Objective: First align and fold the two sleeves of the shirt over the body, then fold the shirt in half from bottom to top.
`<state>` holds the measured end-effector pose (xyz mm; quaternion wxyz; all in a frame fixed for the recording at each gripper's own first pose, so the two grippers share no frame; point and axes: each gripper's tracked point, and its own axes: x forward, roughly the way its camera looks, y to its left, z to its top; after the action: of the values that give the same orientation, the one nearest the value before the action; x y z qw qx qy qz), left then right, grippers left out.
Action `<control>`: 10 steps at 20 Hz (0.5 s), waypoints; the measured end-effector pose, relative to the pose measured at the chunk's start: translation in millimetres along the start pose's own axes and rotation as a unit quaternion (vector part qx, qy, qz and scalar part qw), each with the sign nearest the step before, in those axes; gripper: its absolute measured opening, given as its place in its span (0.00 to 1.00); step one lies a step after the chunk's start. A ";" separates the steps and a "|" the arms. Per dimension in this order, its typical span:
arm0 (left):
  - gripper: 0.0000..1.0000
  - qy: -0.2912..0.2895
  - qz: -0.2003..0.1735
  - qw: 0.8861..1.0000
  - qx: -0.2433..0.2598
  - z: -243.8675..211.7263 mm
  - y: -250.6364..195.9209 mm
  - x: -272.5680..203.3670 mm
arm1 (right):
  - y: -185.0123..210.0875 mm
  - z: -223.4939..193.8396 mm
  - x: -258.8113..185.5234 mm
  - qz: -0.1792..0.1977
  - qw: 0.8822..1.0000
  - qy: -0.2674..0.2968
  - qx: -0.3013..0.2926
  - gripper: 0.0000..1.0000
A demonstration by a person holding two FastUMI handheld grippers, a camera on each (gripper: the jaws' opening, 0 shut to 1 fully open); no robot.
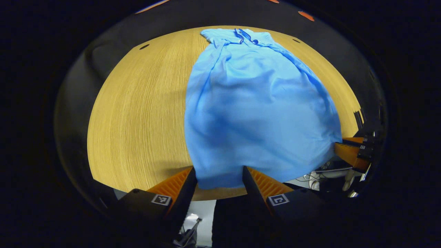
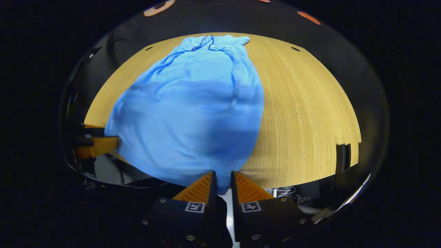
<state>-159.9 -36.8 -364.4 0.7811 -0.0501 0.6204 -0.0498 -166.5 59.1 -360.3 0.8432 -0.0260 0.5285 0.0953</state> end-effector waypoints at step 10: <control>0.04 -0.007 -0.056 0.997 -0.061 46.3 -5.5 -12.6 | 2.6 48.3 -15.4 0.049 0.996 -0.017 0.069 0.01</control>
<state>-117.7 -39.8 -341.1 0.7772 -0.1325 0.6127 -0.0549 -130.7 66.6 -325.0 0.8464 0.0600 0.5197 0.1000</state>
